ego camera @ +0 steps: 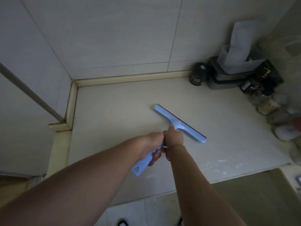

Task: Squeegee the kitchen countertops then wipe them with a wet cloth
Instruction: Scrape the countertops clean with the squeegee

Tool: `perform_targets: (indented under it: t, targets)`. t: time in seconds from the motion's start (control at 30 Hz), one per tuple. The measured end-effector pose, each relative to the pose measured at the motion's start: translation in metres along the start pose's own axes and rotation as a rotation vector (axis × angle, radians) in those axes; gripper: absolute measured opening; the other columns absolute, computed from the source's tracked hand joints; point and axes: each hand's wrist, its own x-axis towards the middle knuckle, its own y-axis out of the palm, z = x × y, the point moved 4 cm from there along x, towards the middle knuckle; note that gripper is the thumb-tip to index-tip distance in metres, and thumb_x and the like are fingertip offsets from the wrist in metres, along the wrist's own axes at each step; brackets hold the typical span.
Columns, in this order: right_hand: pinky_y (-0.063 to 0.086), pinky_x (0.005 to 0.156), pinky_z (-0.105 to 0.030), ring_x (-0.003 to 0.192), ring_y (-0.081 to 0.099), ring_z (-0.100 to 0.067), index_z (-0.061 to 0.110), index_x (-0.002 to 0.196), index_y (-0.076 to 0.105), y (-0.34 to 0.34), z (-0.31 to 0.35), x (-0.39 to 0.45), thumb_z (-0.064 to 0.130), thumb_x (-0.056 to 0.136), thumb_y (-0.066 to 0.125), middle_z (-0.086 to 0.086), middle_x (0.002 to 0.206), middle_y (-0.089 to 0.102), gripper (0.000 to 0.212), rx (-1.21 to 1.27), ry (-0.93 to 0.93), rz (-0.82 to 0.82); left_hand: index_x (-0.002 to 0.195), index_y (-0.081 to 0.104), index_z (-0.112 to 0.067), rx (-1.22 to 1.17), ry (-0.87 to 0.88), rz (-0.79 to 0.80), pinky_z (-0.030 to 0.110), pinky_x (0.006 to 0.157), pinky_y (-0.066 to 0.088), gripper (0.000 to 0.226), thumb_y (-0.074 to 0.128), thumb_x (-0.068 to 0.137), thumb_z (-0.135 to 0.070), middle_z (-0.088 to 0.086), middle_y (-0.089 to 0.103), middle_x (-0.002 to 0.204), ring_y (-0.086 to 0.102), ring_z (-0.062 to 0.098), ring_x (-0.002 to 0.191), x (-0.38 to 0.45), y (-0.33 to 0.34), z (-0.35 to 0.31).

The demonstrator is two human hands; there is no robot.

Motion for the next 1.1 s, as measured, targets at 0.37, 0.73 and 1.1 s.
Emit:
perform_targets:
  t: [0.37,0.73,1.1]
  targets:
    - [0.044,0.049,-0.027,0.061,0.054,-0.021,0.006,0.081,0.057,0.024,-0.016,-0.004,0.033,0.1,0.034,-0.005,0.069,0.057,0.041,0.034,0.008,-0.006,0.056,0.04,-0.018,0.038,-0.044,-0.042,0.012,0.043,0.026,0.054,0.03,0.094,-0.055,-0.004,0.033,0.044,0.026,0.006,0.033,-0.005,-0.022,0.018]
    - [0.053,0.055,-0.034,0.069,0.06,-0.027,0.006,0.073,0.058,0.098,-0.055,-0.045,0.035,0.098,0.037,-0.008,0.071,0.06,0.044,0.023,0.045,0.112,0.046,0.046,-0.017,-0.035,-0.101,-0.046,0.014,0.043,0.026,0.066,0.033,0.093,-0.062,-0.003,0.032,0.047,0.026,0.008,0.036,-0.033,-0.086,0.085]
    - [0.053,0.051,-0.034,0.076,0.064,-0.03,0.003,0.082,0.061,0.171,-0.089,-0.097,0.035,0.101,0.035,-0.014,0.085,0.065,0.045,-0.082,0.054,0.214,0.062,0.038,-0.018,-0.159,-0.122,-0.1,0.013,0.042,0.024,0.058,0.033,0.09,-0.069,-0.004,0.033,0.046,0.027,0.007,0.032,-0.059,-0.142,0.159]
